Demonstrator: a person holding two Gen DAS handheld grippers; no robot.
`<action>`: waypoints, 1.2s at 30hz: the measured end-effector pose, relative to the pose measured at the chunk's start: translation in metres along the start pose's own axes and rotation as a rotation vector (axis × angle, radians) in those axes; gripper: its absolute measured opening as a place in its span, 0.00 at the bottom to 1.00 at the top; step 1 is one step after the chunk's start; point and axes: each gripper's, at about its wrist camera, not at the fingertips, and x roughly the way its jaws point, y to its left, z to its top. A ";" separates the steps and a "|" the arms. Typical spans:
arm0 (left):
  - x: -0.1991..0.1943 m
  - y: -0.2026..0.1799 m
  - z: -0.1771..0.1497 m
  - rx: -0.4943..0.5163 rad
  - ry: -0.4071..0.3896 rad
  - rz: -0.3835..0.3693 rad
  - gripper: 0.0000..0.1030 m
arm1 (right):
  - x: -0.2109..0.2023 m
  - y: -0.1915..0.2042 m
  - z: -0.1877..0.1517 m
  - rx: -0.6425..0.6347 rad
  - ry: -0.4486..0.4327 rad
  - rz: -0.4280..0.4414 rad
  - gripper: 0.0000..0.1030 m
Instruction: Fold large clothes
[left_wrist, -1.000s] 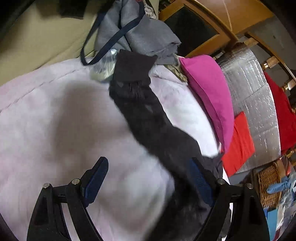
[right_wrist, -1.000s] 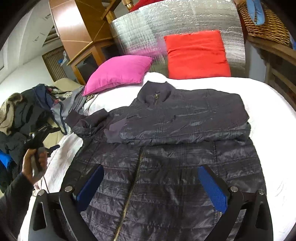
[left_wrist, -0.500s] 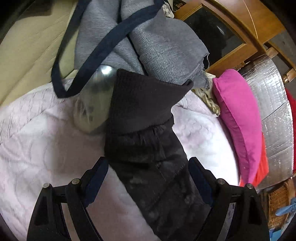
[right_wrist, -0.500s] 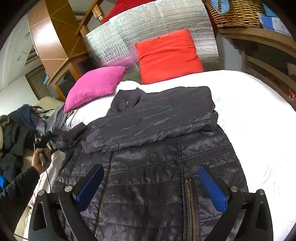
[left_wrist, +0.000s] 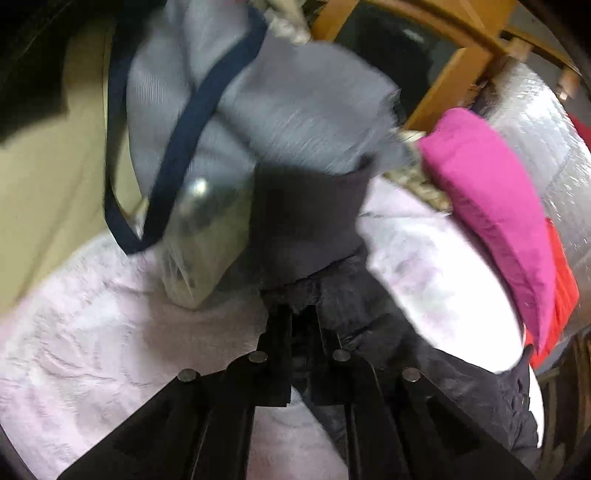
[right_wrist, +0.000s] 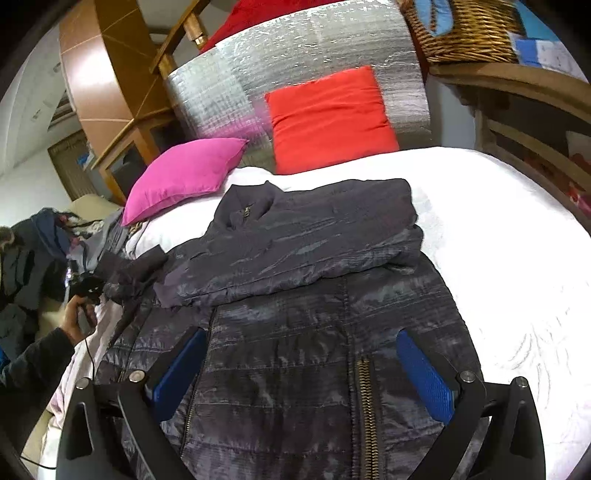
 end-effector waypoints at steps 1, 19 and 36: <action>-0.008 -0.005 0.001 0.019 -0.012 -0.002 0.03 | -0.003 -0.002 -0.001 0.009 -0.004 0.005 1.00; -0.080 -0.029 0.000 0.028 -0.092 -0.076 0.97 | -0.043 -0.018 -0.008 0.032 -0.023 0.036 1.00; 0.044 0.022 -0.009 -0.094 0.074 -0.056 0.11 | 0.008 -0.002 -0.015 -0.012 0.044 0.007 1.00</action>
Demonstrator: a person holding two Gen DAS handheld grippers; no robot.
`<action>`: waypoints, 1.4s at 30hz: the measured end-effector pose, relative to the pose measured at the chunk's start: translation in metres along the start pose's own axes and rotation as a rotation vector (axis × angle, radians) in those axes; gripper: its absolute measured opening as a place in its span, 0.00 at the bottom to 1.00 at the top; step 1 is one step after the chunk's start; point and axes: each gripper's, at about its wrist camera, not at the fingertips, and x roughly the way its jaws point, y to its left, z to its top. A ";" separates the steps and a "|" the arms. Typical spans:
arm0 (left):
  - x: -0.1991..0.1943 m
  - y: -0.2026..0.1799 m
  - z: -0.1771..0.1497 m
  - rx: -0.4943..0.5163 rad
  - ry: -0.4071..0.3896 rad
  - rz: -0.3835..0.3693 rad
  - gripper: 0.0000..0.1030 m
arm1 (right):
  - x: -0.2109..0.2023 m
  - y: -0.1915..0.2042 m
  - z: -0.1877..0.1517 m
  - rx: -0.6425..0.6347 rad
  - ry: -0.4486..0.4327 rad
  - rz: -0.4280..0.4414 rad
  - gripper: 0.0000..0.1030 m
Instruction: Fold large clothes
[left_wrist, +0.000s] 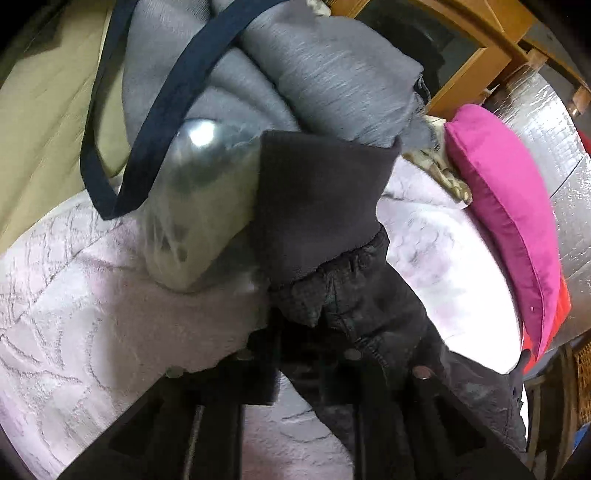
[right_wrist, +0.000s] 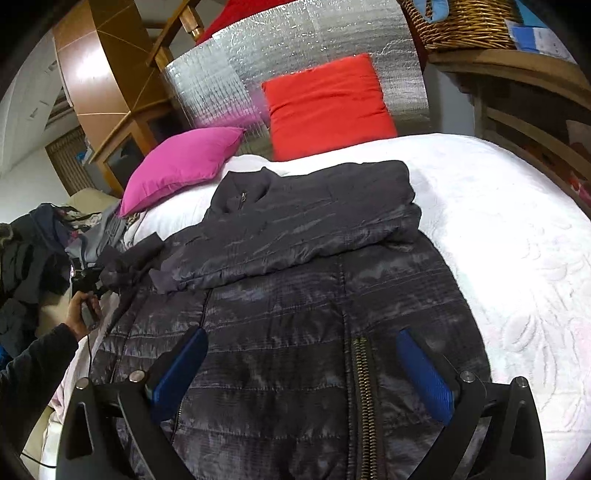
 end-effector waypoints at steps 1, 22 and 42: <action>-0.003 -0.001 0.000 0.009 -0.006 -0.001 0.09 | -0.001 0.000 0.000 -0.002 -0.002 0.000 1.00; -0.216 -0.181 -0.036 0.433 -0.269 -0.147 0.04 | -0.071 -0.030 0.005 0.104 -0.119 0.083 1.00; -0.170 -0.428 -0.301 0.718 0.154 -0.386 0.06 | -0.121 -0.111 -0.011 0.294 -0.151 0.072 1.00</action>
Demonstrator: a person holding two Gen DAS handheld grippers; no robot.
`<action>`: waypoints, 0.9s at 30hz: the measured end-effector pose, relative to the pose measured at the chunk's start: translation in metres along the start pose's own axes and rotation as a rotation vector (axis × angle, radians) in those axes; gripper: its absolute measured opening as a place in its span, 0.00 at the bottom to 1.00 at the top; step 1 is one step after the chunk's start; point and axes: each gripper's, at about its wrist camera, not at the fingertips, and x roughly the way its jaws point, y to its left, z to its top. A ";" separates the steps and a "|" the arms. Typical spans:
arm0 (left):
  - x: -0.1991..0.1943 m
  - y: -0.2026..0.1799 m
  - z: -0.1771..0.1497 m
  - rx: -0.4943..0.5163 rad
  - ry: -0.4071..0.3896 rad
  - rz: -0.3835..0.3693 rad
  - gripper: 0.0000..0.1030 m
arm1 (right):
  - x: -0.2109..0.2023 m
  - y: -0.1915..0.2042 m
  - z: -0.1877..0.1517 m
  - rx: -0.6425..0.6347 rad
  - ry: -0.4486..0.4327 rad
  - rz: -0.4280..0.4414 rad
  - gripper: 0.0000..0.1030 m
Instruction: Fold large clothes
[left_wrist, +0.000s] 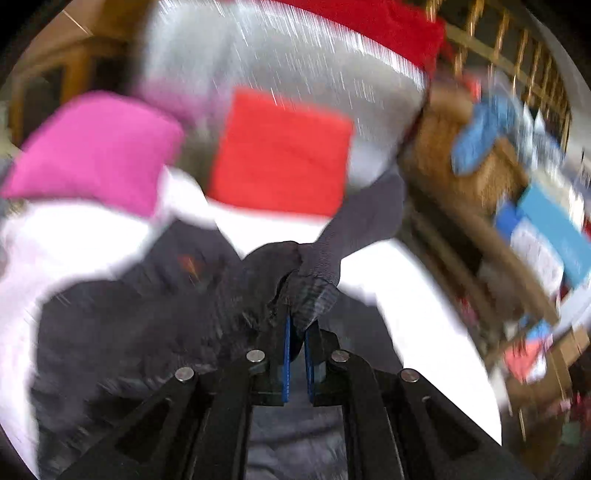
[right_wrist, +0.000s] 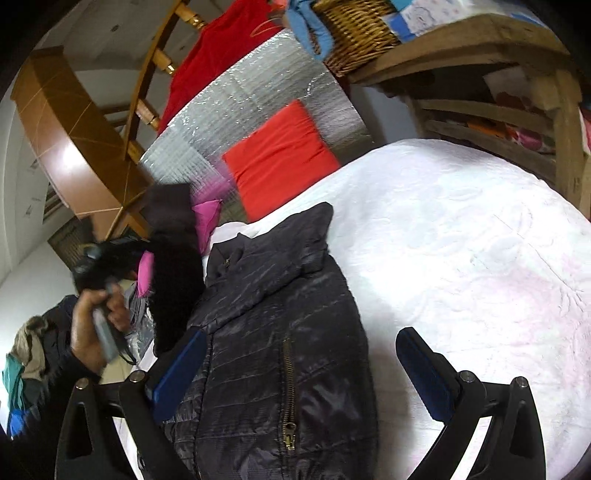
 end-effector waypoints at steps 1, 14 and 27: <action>0.017 -0.005 -0.009 0.011 0.058 0.017 0.11 | 0.001 -0.002 0.002 0.006 0.003 0.002 1.00; -0.023 0.068 -0.052 -0.194 0.084 -0.059 0.78 | 0.095 0.024 0.037 0.191 0.180 0.198 1.00; -0.094 0.209 -0.126 -0.512 -0.110 0.093 0.79 | 0.247 0.055 0.022 0.556 0.374 0.274 1.00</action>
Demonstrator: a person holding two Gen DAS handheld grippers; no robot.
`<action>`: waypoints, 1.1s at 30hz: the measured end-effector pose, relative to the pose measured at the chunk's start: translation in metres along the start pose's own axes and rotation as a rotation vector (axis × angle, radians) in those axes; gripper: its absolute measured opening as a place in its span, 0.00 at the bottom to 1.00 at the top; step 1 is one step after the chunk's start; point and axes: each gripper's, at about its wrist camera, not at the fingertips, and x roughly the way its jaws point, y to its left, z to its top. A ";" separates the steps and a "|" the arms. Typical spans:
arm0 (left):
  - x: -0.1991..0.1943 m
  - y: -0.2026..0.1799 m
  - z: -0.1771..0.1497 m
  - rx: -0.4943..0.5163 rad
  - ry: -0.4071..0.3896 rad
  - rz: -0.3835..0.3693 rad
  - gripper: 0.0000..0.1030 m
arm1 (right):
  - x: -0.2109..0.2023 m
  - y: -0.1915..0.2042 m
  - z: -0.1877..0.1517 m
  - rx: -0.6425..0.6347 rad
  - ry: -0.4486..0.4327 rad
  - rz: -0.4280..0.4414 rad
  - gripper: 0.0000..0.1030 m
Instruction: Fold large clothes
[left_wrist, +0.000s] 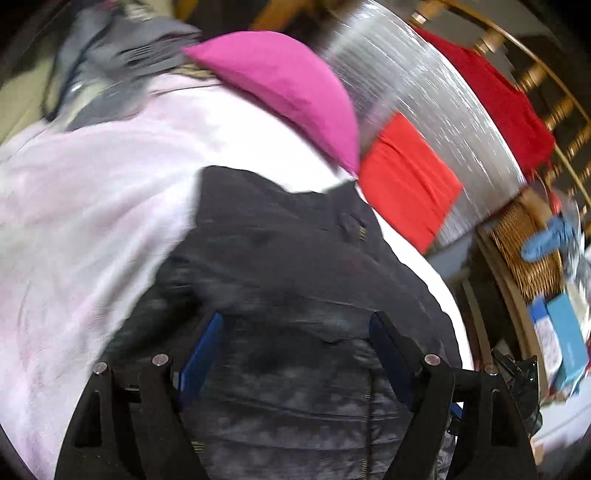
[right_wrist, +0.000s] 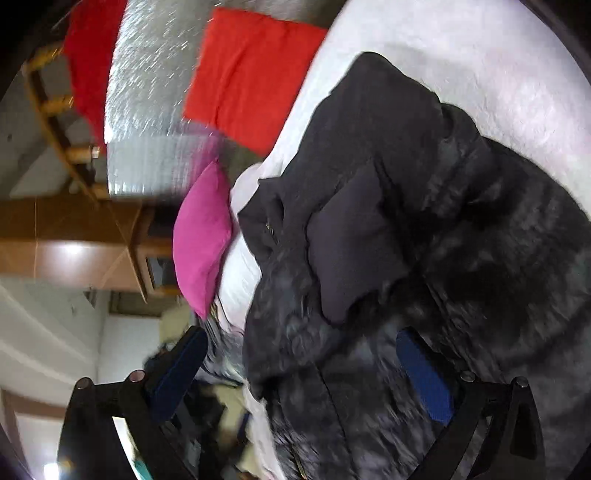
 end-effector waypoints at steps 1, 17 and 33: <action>-0.002 0.008 0.000 -0.006 -0.006 0.010 0.79 | 0.005 0.002 0.000 0.000 -0.003 -0.002 1.00; -0.014 0.040 0.007 -0.002 -0.018 0.061 0.79 | 0.007 0.108 0.003 -0.526 -0.132 -0.287 0.12; 0.074 -0.016 0.033 0.185 0.081 0.233 0.79 | 0.021 0.029 0.038 -0.523 -0.082 -0.372 0.86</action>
